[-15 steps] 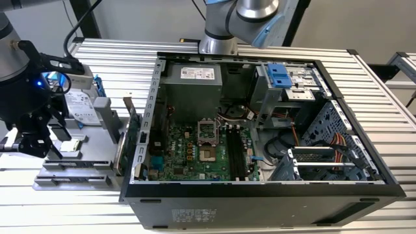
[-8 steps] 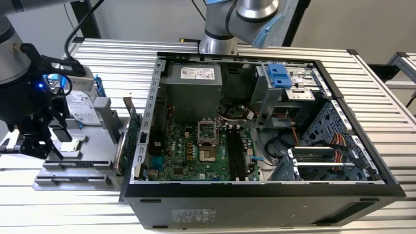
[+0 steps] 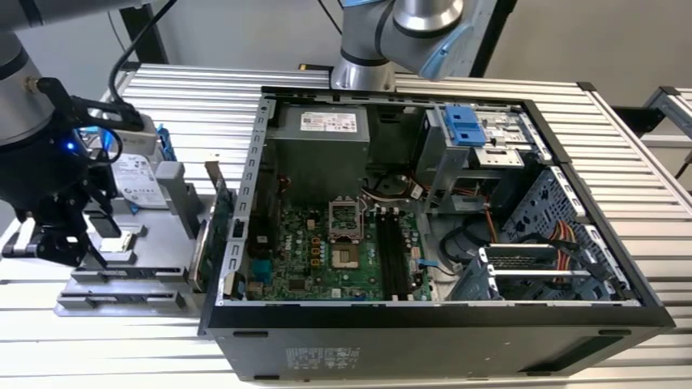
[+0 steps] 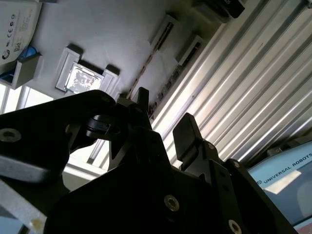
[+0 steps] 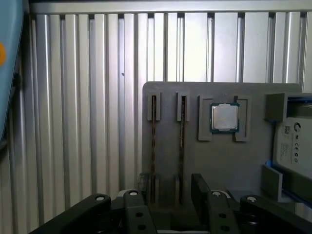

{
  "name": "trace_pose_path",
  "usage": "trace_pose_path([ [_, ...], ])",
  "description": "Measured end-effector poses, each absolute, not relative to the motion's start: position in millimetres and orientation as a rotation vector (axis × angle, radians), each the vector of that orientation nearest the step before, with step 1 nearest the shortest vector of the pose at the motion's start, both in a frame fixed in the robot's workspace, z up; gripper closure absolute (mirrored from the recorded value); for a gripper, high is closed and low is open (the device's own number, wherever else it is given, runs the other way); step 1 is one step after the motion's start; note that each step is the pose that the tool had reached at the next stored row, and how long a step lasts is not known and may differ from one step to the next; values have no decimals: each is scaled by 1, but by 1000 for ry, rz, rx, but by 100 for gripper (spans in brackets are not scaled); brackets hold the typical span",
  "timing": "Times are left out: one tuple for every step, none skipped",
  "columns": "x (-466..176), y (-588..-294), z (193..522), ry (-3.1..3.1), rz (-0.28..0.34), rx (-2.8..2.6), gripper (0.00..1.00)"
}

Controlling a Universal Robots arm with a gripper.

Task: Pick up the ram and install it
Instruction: 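Pick up the ram and move it above insertion slot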

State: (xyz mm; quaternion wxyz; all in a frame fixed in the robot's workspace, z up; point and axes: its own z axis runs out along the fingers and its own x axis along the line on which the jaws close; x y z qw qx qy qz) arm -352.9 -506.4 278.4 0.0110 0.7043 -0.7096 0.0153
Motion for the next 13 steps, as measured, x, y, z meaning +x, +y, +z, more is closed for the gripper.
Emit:
trace_pose_path([
  [-353, -506, 278, -2214, 48, 2197, 0],
  [-353, -506, 278, -2214, 48, 2197, 0],
  [-353, -506, 277, -2214, 48, 2197, 0],
  [-354, -506, 277, -2214, 48, 2198, 0],
  [-354, -506, 276, -2214, 48, 2198, 0],
  [-354, -506, 276, -2214, 48, 2198, 0],
  [-355, -506, 276, -2214, 48, 2198, 0],
  [-355, -506, 275, -2214, 48, 2198, 0],
  [-356, -506, 275, -2214, 48, 2198, 0],
  [-356, -506, 275, -2214, 48, 2198, 0],
  [-356, -506, 275, -2214, 48, 2198, 0],
  [-356, -506, 274, -2214, 48, 2197, 0],
  [-356, -506, 274, -2214, 48, 2198, 0],
])
